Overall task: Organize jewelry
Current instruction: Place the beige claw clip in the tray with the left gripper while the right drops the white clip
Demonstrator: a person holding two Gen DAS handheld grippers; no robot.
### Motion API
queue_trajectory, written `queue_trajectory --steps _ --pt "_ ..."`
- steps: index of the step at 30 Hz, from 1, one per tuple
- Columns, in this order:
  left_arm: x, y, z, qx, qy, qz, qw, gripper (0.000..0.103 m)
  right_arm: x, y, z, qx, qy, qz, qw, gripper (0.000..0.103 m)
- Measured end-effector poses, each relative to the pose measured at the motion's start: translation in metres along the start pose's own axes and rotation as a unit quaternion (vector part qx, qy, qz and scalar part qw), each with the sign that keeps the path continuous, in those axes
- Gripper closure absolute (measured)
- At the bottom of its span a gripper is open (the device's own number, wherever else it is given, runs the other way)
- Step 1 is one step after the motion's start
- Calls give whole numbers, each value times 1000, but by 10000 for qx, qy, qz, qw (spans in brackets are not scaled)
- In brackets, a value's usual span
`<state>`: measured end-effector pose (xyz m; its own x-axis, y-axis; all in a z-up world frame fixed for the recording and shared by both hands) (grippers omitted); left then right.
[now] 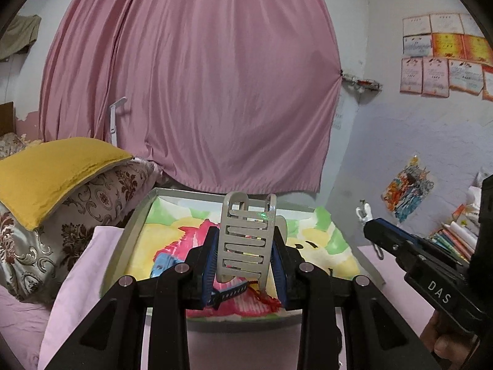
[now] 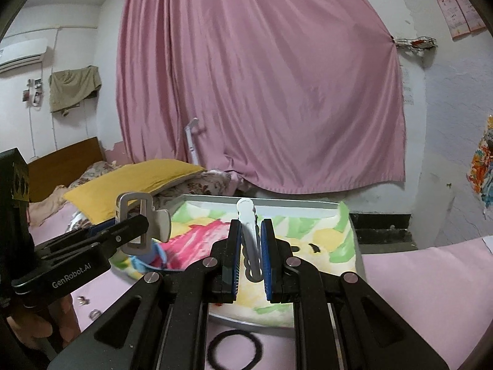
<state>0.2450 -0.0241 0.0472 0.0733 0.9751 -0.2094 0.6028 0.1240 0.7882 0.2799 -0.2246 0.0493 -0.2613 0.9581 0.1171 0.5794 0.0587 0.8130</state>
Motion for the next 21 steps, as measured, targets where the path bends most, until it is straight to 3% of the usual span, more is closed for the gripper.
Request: queue_trajectory --steps 9,15,21 --pt "-8 2 37 674 17 64 9977 73 -24 -11 39 720 9 367 9967 92" --pt "-10 -6 56 1220 35 127 9924 73 -32 -23 66 1305 315 558 9894 92" --pt "-14 -13 67 1515 54 195 9882 73 -31 -33 86 1726 430 567 9824 92"
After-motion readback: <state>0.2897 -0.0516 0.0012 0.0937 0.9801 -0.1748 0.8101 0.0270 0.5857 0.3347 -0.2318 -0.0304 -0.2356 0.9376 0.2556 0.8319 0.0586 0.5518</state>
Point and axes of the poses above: each gripper's, at about its wrist camera, not at the fingertips, and z roughly the way its jaws point, x to its left, y to its top, the point moved 3 cm from there along z, roughly the way its jaws point, and after that the axes turned 13 degrees about x, right-handed, at the moved point
